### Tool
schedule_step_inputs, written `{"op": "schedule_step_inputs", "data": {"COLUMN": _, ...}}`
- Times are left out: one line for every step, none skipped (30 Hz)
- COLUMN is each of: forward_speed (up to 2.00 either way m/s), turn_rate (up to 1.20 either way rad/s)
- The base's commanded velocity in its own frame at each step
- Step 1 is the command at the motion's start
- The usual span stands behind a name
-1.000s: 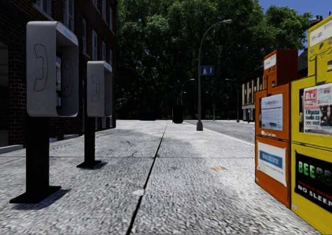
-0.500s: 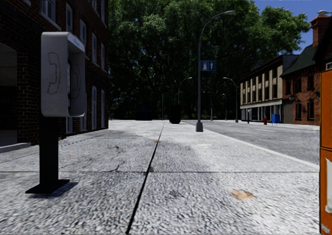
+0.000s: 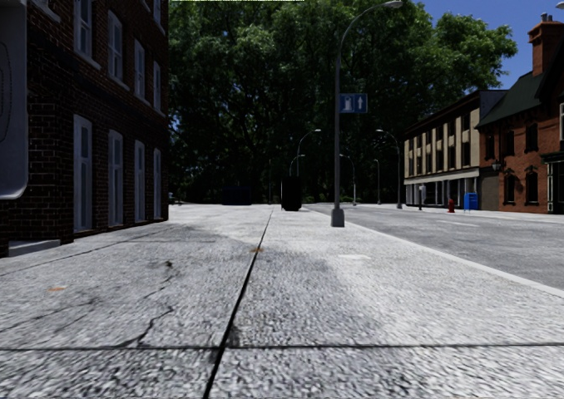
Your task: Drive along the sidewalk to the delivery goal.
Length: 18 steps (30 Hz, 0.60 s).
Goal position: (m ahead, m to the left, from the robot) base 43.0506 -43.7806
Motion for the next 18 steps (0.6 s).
{"op": "schedule_step_inputs", "data": {"forward_speed": 2.0, "turn_rate": 0.0}}
{"op": "schedule_step_inputs", "data": {"forward_speed": 2.0, "turn_rate": 0.0}}
{"op": "schedule_step_inputs", "data": {"forward_speed": 2.0, "turn_rate": 0.0}}
{"op": "schedule_step_inputs", "data": {"forward_speed": 2.0, "turn_rate": 0.0}}
{"op": "schedule_step_inputs", "data": {"forward_speed": 2.0, "turn_rate": 0.0}}
{"op": "schedule_step_inputs", "data": {"forward_speed": 2.0, "turn_rate": 0.0}}
{"op": "schedule_step_inputs", "data": {"forward_speed": 2.0, "turn_rate": 0.0}}
{"op": "schedule_step_inputs", "data": {"forward_speed": 2.0, "turn_rate": 0.0}}
{"op": "schedule_step_inputs", "data": {"forward_speed": 2.0, "turn_rate": 0.0}}
{"op": "schedule_step_inputs", "data": {"forward_speed": 2.0, "turn_rate": 0.0}}
{"op": "schedule_step_inputs", "data": {"forward_speed": 2.0, "turn_rate": 0.0}}
{"op": "schedule_step_inputs", "data": {"forward_speed": 2.0, "turn_rate": 0.0}}
{"op": "schedule_step_inputs", "data": {"forward_speed": 2.0, "turn_rate": 0.0}}
{"op": "schedule_step_inputs", "data": {"forward_speed": 2.0, "turn_rate": 0.0}}
{"op": "schedule_step_inputs", "data": {"forward_speed": 2.0, "turn_rate": 0.0}}
{"op": "schedule_step_inputs", "data": {"forward_speed": 2.0, "turn_rate": 0.0}}
{"op": "schedule_step_inputs", "data": {"forward_speed": 2.0, "turn_rate": 0.0}}
{"op": "schedule_step_inputs", "data": {"forward_speed": 2.0, "turn_rate": 0.0}}
